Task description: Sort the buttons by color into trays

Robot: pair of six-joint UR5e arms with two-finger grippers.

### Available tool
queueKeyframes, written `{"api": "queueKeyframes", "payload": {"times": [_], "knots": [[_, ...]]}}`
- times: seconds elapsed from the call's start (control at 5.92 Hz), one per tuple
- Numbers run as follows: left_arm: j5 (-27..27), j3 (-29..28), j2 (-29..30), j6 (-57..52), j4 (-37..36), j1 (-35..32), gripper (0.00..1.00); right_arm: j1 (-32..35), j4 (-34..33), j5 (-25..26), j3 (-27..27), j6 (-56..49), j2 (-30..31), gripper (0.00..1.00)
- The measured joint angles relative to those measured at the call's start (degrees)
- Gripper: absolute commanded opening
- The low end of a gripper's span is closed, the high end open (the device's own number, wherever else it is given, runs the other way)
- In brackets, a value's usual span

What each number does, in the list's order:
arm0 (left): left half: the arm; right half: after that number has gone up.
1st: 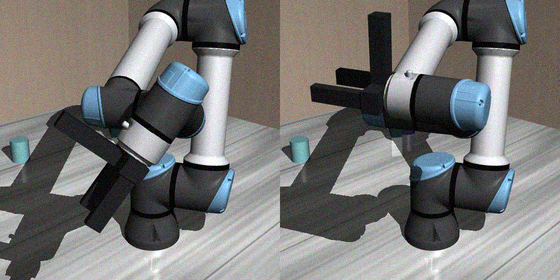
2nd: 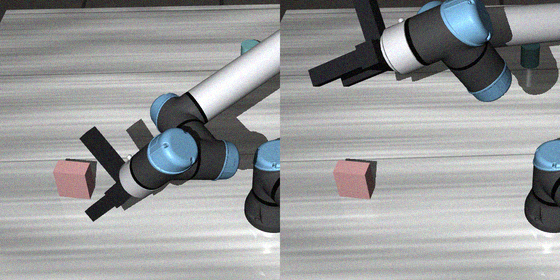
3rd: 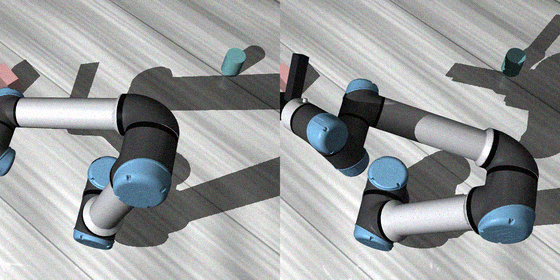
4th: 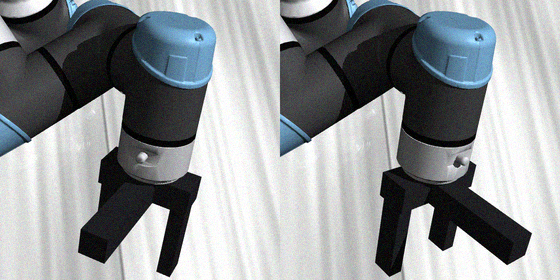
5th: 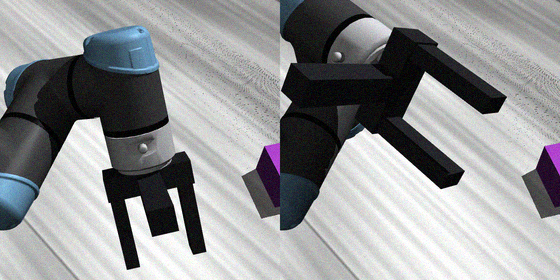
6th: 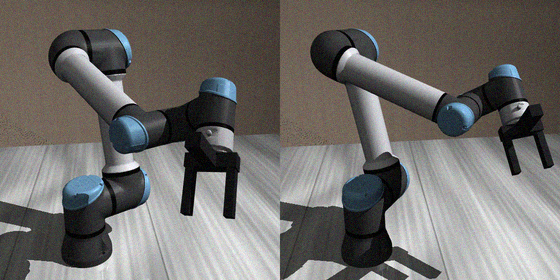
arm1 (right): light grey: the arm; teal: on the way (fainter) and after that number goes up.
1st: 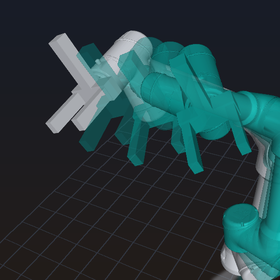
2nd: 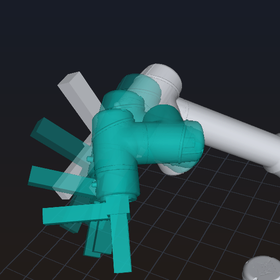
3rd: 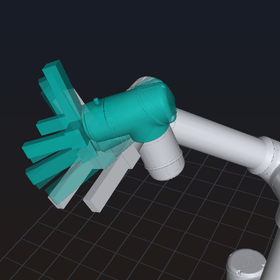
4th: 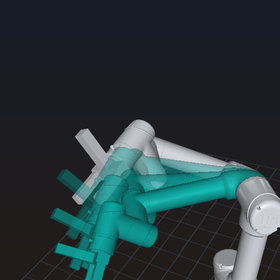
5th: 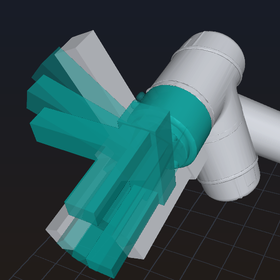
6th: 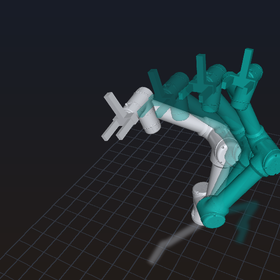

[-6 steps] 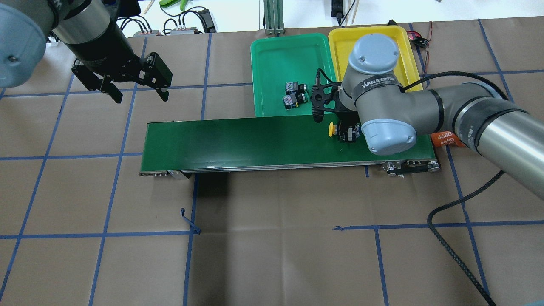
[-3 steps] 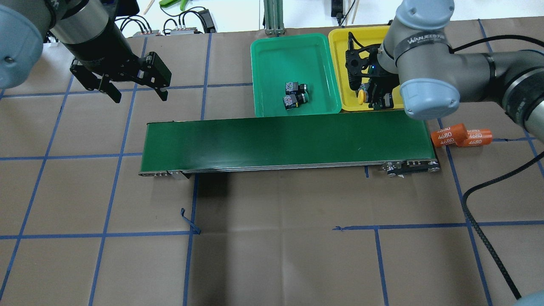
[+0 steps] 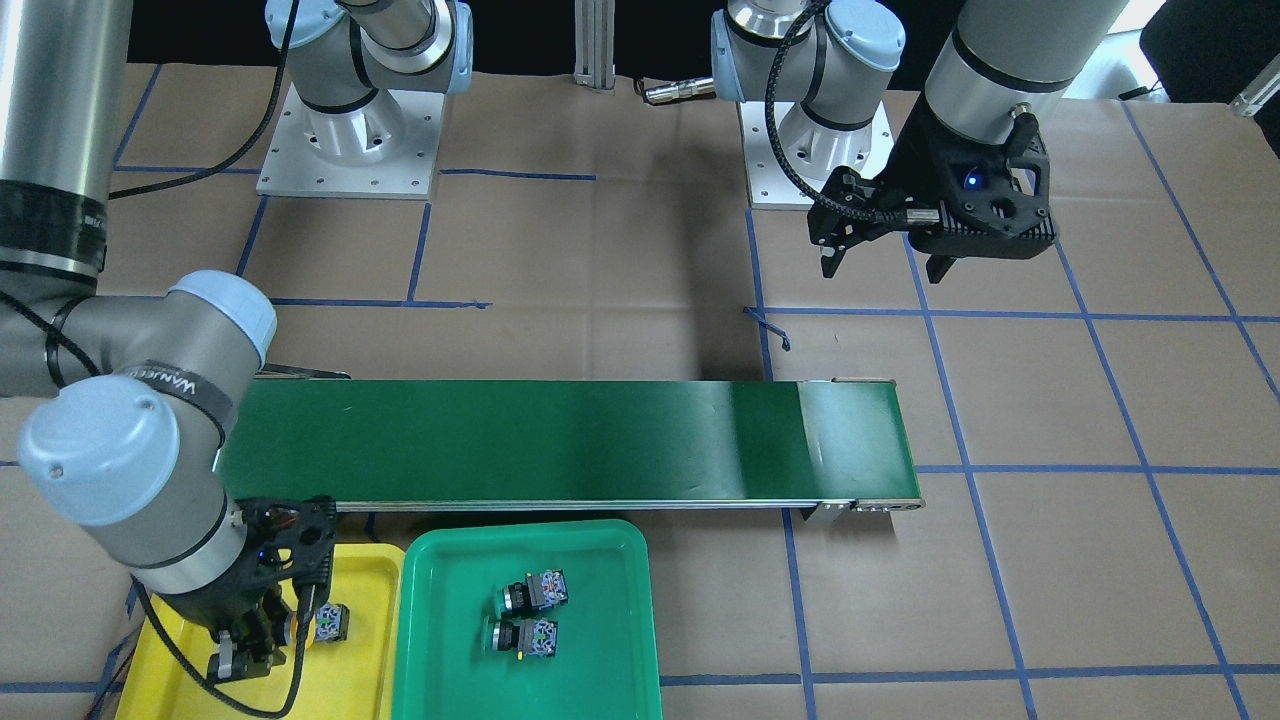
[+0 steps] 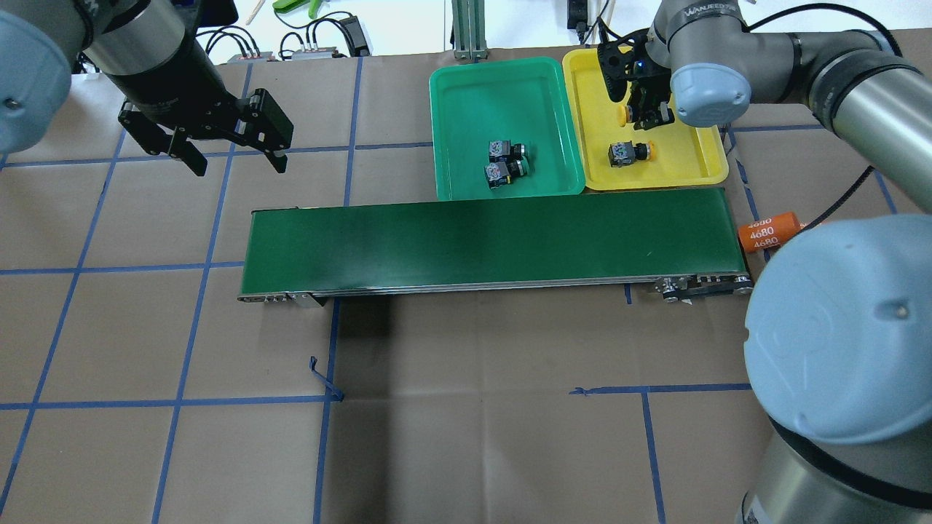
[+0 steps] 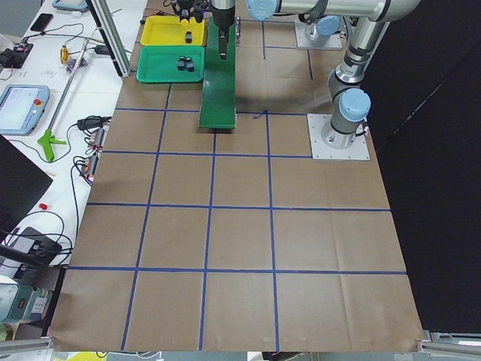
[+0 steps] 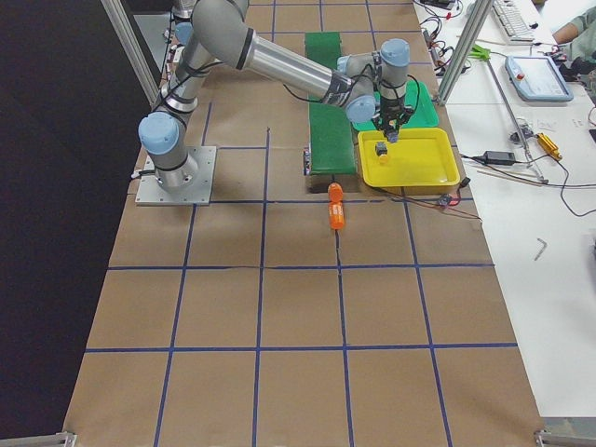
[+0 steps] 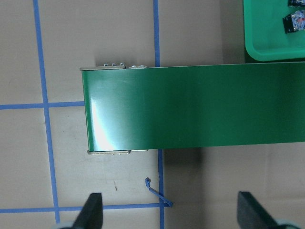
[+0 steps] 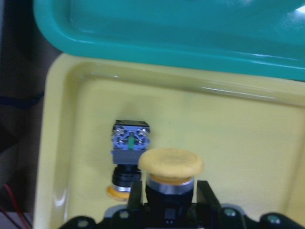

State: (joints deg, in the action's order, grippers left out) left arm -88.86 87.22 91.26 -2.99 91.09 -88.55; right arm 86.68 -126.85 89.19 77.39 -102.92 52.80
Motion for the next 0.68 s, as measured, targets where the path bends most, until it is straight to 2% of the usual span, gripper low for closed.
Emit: {"api": "queueKeyframes", "payload": {"times": [0.17, 0.34, 0.68], "knots": [[0.0, 0.0, -0.1, 0.0, 0.0, 0.0, 0.99, -0.3, -0.6, -0.2, -3.4, -0.3, -4.1, 1.00], [0.0, 0.0, 0.0, 0.0, -0.1, -0.1, 0.99, -0.3, -0.6, -0.1, -4.7, 0.0, -5.1, 1.00], [0.0, -0.1, 0.1, 0.7, -0.2, -0.3, 0.99, -0.4, 2.2, 0.2, -3.9, 6.2, -1.3, 1.00]]}}
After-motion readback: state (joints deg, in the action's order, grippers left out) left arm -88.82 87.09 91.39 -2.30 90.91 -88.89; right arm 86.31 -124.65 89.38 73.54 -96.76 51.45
